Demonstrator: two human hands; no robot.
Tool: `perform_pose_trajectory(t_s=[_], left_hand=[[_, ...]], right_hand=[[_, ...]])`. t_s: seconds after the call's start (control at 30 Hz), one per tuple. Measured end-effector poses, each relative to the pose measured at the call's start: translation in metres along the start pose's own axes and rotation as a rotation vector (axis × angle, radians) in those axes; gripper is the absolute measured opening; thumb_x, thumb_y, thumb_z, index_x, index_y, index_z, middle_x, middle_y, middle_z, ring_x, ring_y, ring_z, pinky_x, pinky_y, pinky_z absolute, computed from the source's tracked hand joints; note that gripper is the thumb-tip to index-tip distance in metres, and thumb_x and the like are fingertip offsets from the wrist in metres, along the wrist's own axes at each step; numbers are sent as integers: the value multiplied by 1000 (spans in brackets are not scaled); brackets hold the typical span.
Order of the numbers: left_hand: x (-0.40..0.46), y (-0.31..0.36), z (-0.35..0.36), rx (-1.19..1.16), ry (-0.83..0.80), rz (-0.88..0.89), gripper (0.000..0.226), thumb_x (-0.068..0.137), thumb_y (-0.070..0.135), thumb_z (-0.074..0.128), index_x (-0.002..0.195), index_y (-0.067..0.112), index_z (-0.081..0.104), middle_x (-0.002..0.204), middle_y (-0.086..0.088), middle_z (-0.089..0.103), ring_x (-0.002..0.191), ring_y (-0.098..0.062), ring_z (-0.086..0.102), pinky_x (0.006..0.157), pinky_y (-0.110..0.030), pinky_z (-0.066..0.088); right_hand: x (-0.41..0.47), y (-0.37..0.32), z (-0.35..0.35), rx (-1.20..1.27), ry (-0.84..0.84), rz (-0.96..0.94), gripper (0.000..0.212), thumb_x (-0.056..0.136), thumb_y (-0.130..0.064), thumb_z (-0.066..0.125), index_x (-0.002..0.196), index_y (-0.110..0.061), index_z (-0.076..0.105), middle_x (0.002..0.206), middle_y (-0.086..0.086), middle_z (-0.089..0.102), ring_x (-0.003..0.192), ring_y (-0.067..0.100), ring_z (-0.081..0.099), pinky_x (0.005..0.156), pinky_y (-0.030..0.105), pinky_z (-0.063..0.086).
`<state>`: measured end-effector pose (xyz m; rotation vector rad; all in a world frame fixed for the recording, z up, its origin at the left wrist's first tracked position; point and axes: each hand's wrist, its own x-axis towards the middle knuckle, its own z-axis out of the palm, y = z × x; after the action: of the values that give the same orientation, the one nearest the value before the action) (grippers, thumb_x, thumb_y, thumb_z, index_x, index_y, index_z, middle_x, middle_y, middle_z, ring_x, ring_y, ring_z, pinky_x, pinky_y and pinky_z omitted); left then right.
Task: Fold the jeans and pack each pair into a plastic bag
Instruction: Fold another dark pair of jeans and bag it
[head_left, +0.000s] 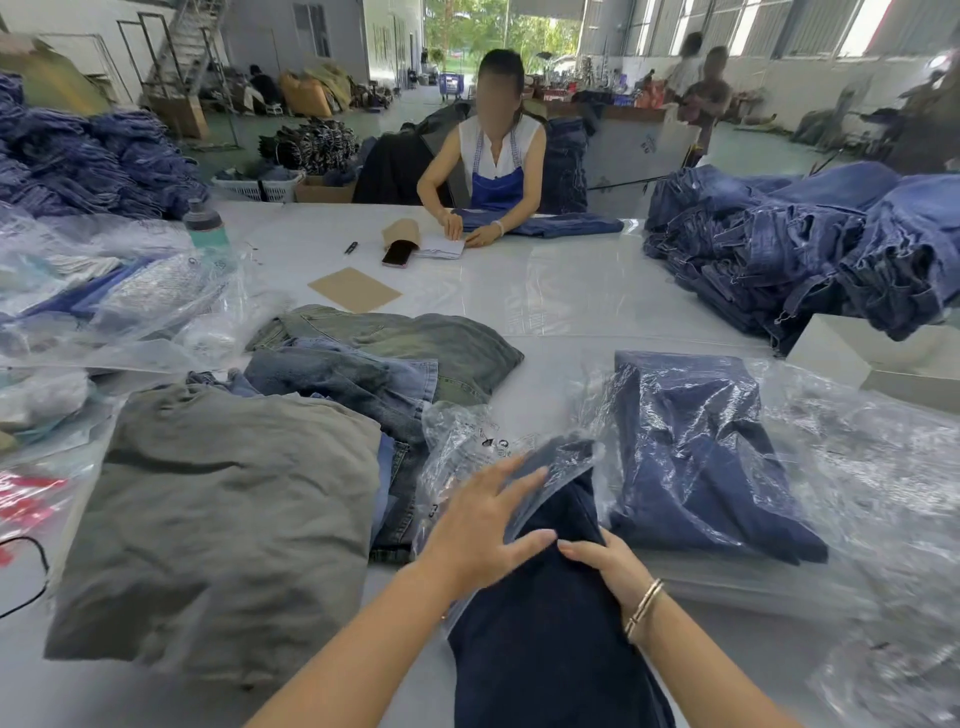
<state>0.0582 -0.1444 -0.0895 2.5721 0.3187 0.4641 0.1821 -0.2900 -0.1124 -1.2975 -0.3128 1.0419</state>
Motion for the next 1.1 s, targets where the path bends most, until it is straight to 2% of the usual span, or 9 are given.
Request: perform_pose_trajectory(t_s=[0.1,0.27,0.43,0.53,0.63,0.7,0.87,0.97,1.1], left_hand=[[21,13,25,-166,-21,-97,60,95,43,52,149,31,29,159,5,15,147,-11,9,120,-30,9],[19,32,44,-376,210,-107,25,94,14,57,115,17,70,136,6,54,133,-6,42,111,-15,27],[-22,31,54,-443,-41,17,32,98,22,49,128,22,61,137,19,48,130,6,40,113,-14,24],[-42,3,54,-432,192,-340,31,96,14,55,126,15,61,133,10,53,127,-11,47,110,-25,30],[-60,-35,57,-290,295,-894,44,92,21,62,131,4,53,137,-18,48,128,-31,43,108,-34,29],[-68,-53,61,-509,230,-1174,61,91,32,62,138,-2,41,140,-23,45,129,-34,42,106,-35,32],[-76,-74,70,-1070,158,-1303,54,88,40,65,121,-3,60,114,-19,67,108,-33,63,99,-41,47],[-74,-77,74,-1144,34,-1241,49,82,42,71,106,-1,68,95,-15,73,95,-31,69,95,-42,51],[-70,-75,77,-1136,36,-1216,38,81,36,73,98,1,70,85,-11,75,76,-22,72,66,-27,56]], right_hand=[[5,0,3,-32,-17,-22,26,78,8,58,101,-2,64,82,14,73,71,23,71,57,27,55],[14,10,0,-116,62,-41,21,84,10,53,96,-2,64,76,7,73,69,14,70,58,20,53],[26,22,-11,-235,213,-12,28,91,10,45,118,14,53,98,11,63,96,24,59,84,19,49],[17,34,-25,-223,293,37,28,86,-5,65,113,-6,61,112,13,65,107,28,60,99,42,46],[8,45,-40,-309,304,88,29,86,-16,68,113,-13,57,112,7,65,101,20,61,89,36,50],[8,50,-48,-328,374,46,21,89,-15,64,109,-12,58,110,9,65,96,18,61,83,33,51],[13,38,-54,-83,752,-119,12,94,-26,54,91,-15,54,102,19,61,86,27,54,79,41,44],[9,32,-47,-161,631,-34,39,86,-48,61,103,-16,47,105,12,57,93,25,54,91,46,45],[-19,56,-47,-354,263,215,78,78,-41,75,136,-7,35,123,3,53,112,19,53,97,29,42]])
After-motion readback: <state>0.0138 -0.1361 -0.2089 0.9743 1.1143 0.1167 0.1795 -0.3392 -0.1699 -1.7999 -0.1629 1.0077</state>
